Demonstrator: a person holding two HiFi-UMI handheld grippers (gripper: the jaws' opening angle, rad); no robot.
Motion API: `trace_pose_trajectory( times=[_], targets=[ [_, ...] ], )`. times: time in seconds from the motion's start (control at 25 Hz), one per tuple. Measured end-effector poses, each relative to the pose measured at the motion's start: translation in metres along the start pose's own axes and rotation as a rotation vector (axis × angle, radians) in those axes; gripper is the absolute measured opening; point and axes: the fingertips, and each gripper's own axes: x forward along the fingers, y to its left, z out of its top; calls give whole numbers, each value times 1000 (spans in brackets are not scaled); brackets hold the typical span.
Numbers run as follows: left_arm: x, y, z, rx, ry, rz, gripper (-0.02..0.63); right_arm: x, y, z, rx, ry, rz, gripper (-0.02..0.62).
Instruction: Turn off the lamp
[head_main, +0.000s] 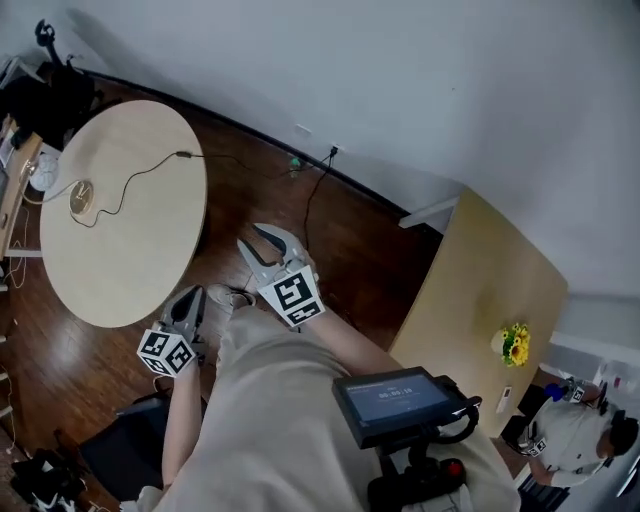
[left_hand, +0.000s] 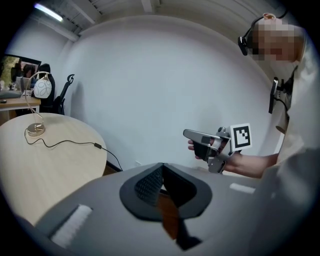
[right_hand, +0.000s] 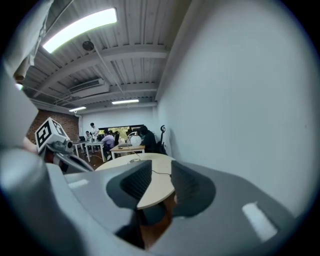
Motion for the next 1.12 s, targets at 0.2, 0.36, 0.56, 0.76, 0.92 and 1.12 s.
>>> trace_pose_trajectory(
  times=[0.2, 0.36, 0.56, 0.76, 0.92, 1.12],
  targets=[
    [-5, -35, -26, -1, 40, 6, -12, -30, -2, -15, 50, 10, 0, 123],
    [-12, -46, -30, 14, 41, 27, -12, -44, 5, -16, 50, 8, 20, 123],
    [-18, -50, -32, 19, 23, 15, -12, -49, 15, -15, 29, 7, 20, 123],
    [-32, -45, -34, 35, 18, -20, -12, -47, 32, -9, 12, 16, -3, 121],
    [-62, -28, -32, 72, -1, -17, -12, -36, 70, -6, -13, 29, 12, 120],
    [-108, -4, -39, 48, -27, -6, -12, -17, 126, 0, -41, 37, 46, 120]
  ],
)
